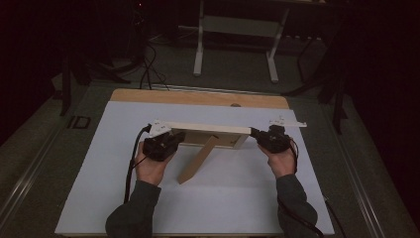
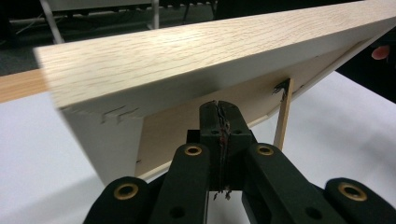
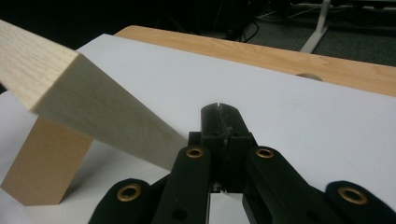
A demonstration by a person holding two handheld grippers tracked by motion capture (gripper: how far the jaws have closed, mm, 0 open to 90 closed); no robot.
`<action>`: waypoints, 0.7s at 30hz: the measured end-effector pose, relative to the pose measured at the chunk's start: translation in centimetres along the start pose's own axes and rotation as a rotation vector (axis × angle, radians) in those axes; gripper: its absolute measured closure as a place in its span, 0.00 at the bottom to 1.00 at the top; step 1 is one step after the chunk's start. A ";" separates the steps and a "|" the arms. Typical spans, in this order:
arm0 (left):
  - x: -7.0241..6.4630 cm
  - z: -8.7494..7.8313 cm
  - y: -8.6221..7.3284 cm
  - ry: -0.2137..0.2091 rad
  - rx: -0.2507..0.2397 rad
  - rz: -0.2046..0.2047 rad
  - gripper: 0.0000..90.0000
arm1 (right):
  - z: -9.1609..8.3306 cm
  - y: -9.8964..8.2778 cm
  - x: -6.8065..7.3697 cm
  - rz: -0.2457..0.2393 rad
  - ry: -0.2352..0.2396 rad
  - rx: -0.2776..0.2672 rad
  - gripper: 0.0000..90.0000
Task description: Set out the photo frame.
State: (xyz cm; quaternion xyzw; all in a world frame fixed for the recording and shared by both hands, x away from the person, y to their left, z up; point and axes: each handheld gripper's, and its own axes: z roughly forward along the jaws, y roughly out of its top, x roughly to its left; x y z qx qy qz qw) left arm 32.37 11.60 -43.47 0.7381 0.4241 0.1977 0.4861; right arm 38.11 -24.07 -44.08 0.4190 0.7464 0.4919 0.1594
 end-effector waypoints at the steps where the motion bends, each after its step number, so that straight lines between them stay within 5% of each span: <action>1: -0.1 0.1 0.0 0.000 0.002 -0.002 1.00 | 0.2 0.0 0.0 -0.001 0.005 0.002 1.00; 21: -0.1 0.9 0.3 0.026 0.017 -0.013 1.00 | 1.1 0.4 0.0 0.018 0.043 0.015 0.99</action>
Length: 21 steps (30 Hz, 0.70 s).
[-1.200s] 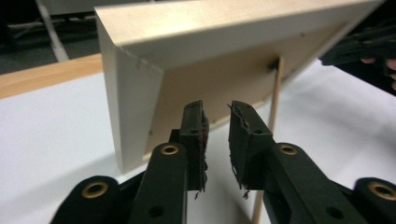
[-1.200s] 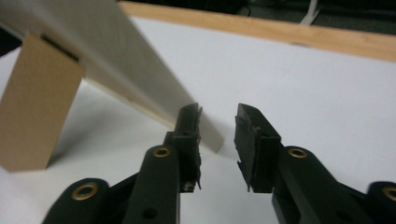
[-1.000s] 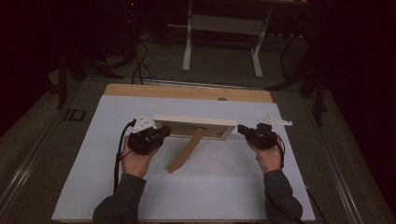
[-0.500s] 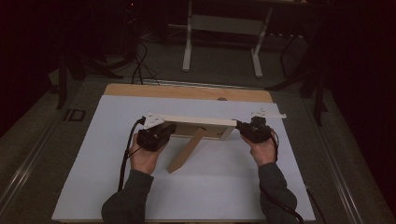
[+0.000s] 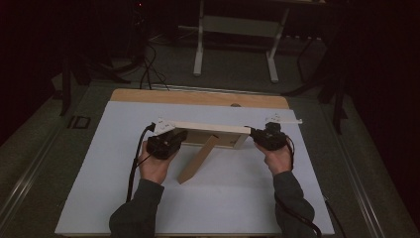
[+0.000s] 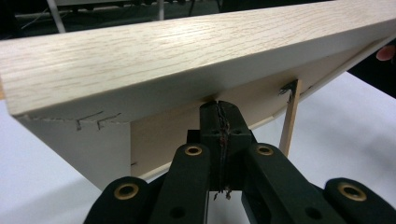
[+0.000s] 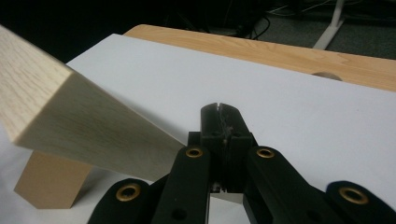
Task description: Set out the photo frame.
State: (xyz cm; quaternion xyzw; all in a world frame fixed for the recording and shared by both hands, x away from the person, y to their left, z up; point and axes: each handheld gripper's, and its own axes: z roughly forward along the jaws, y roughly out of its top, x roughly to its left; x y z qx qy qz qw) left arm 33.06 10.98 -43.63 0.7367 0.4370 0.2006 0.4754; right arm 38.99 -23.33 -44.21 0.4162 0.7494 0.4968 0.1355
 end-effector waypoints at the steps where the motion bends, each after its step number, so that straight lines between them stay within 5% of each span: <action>1: 0.0 0.1 0.0 -0.002 0.000 -0.001 1.00 | 0.0 0.0 0.0 0.000 0.004 0.002 0.99; 21: -1.5 1.9 1.5 -0.027 0.012 0.027 1.00 | -0.3 -0.2 1.1 -0.057 0.029 0.021 0.99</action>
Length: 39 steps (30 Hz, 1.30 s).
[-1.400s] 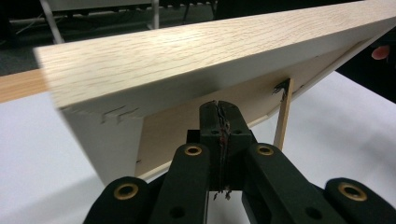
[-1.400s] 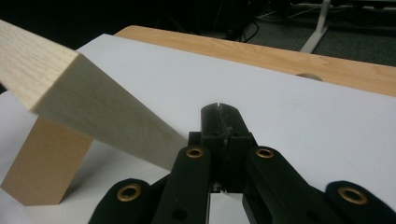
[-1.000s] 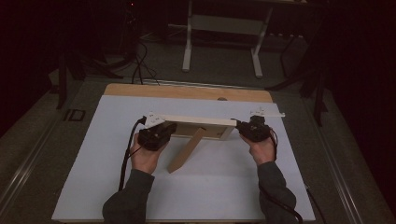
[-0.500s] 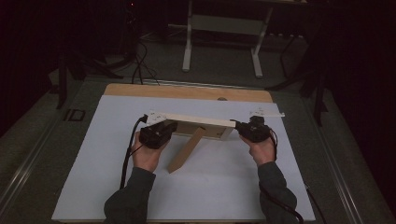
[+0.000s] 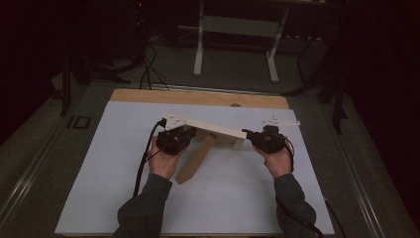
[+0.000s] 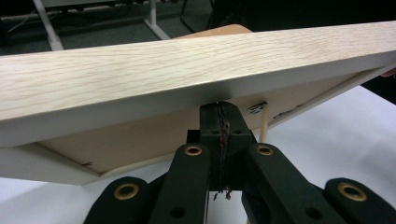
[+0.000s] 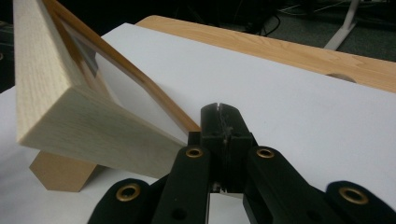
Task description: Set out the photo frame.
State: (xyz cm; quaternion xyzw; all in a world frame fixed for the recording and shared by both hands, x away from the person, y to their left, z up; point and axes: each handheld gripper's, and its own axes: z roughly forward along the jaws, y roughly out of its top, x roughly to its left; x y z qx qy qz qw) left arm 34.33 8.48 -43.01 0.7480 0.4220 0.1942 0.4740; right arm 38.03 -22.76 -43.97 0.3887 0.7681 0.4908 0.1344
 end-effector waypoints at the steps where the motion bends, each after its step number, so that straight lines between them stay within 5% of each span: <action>1: 0.0 0.0 0.0 0.000 0.000 0.000 1.00 | 0.0 0.0 0.0 0.000 0.000 0.000 0.99; 39: -3.9 3.0 0.4 -0.061 0.033 0.048 1.00 | -0.2 0.3 1.5 -0.055 0.031 0.012 1.00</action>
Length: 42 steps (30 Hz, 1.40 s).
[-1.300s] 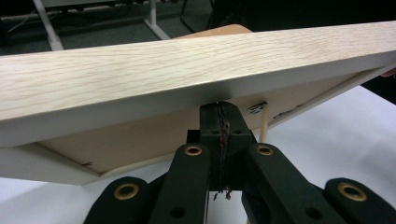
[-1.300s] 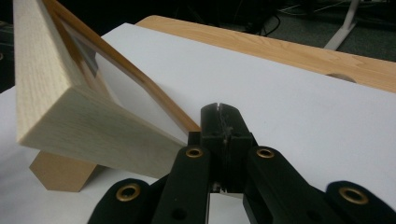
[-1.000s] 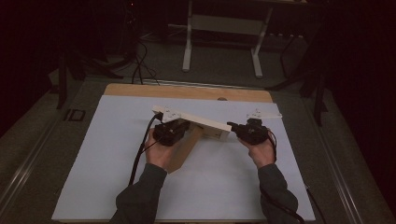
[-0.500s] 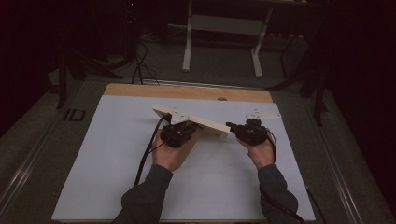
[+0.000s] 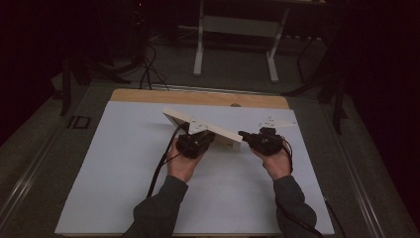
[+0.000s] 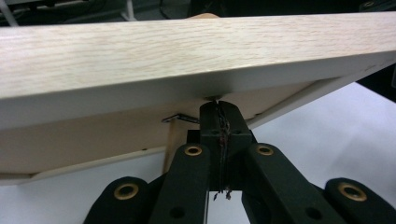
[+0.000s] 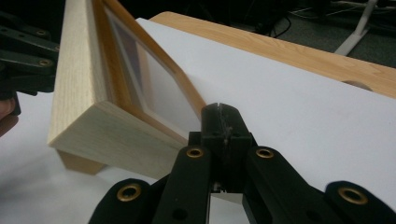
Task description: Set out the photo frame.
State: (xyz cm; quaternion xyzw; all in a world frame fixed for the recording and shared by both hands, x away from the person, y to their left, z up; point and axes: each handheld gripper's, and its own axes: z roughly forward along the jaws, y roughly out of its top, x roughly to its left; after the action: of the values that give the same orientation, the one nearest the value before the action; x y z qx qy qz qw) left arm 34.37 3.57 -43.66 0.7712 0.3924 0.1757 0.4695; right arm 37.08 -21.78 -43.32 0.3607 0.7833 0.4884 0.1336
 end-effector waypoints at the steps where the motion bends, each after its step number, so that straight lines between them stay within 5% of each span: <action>1: 0.0 0.0 0.0 -0.001 0.001 -0.001 1.00 | 0.0 0.0 0.1 0.000 0.001 0.001 1.00; 26: 1.7 0.2 0.2 0.015 0.017 -0.017 1.00 | 0.7 0.6 1.7 -0.083 0.074 0.044 1.00; 42: 2.3 0.1 0.2 -0.011 0.028 0.021 1.00 | 1.5 0.6 2.6 -0.117 0.116 0.082 1.00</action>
State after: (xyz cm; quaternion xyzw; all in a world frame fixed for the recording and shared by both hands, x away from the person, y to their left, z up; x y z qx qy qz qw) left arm 36.00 5.25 -43.78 0.7827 0.3841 0.1709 0.4589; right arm 36.37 -18.82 -43.17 0.2907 0.8288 0.4672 0.1013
